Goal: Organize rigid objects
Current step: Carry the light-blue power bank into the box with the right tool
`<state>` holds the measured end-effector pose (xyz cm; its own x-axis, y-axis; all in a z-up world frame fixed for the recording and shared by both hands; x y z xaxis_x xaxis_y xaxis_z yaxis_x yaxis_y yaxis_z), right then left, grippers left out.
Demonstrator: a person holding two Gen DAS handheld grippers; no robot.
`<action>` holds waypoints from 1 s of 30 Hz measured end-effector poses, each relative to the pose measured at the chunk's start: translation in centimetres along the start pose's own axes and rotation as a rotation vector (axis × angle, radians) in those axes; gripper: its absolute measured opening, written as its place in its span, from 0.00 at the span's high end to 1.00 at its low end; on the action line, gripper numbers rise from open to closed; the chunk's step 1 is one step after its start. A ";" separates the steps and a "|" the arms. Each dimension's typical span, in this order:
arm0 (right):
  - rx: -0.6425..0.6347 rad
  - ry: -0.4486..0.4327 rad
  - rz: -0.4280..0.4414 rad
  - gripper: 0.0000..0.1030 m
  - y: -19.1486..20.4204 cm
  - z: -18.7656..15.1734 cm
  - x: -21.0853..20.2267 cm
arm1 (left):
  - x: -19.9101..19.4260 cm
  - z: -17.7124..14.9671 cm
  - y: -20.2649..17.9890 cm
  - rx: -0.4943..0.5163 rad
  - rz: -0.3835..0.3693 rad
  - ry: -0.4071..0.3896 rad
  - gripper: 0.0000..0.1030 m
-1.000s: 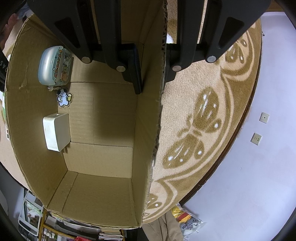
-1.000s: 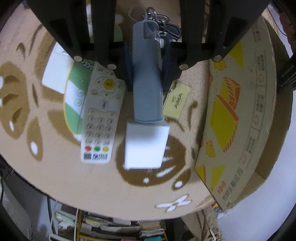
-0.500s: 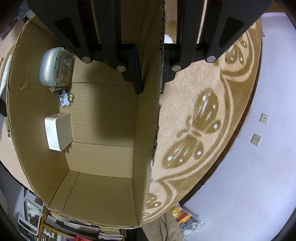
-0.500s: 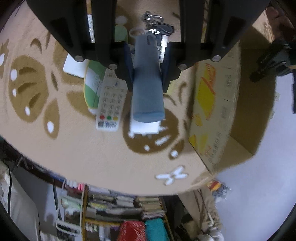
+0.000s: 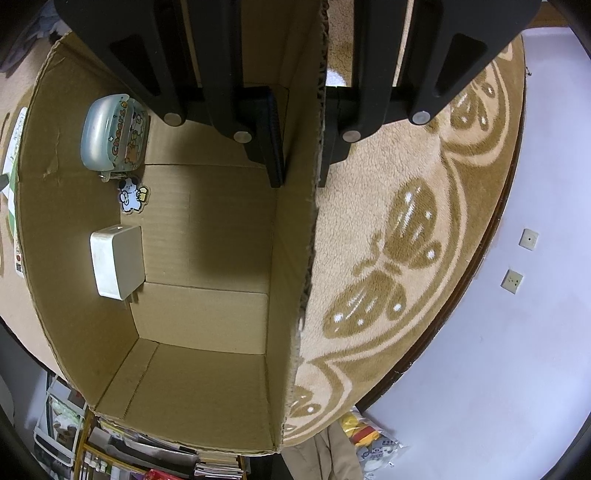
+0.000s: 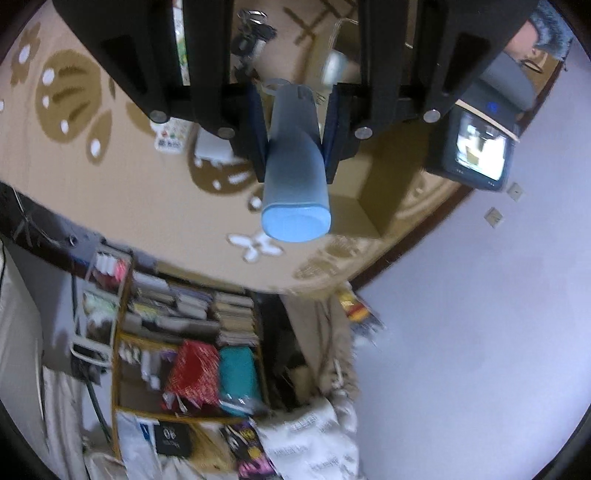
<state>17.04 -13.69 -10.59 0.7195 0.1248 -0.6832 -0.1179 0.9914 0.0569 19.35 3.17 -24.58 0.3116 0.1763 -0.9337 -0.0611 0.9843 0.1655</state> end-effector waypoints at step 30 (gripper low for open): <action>0.091 0.073 0.240 0.66 3.9 -5.5 7.7 | -0.2 -0.1 0.0 0.008 0.003 -0.003 0.86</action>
<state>18.42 -9.12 -19.64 0.6270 0.3566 -0.6926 -0.2146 0.9338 0.2864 19.19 3.12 -24.47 0.3141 0.1792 -0.9323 -0.0544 0.9838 0.1708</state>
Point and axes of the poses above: each gripper's, at about its wrist camera, not at the fingertips, and x roughly the way its jaws point, y to its left, z to its top, the point moved 10 cm from there along x, roughly the way its jaws point, and after that the axes turned 12 degrees about -x, right-handed, at the moved point
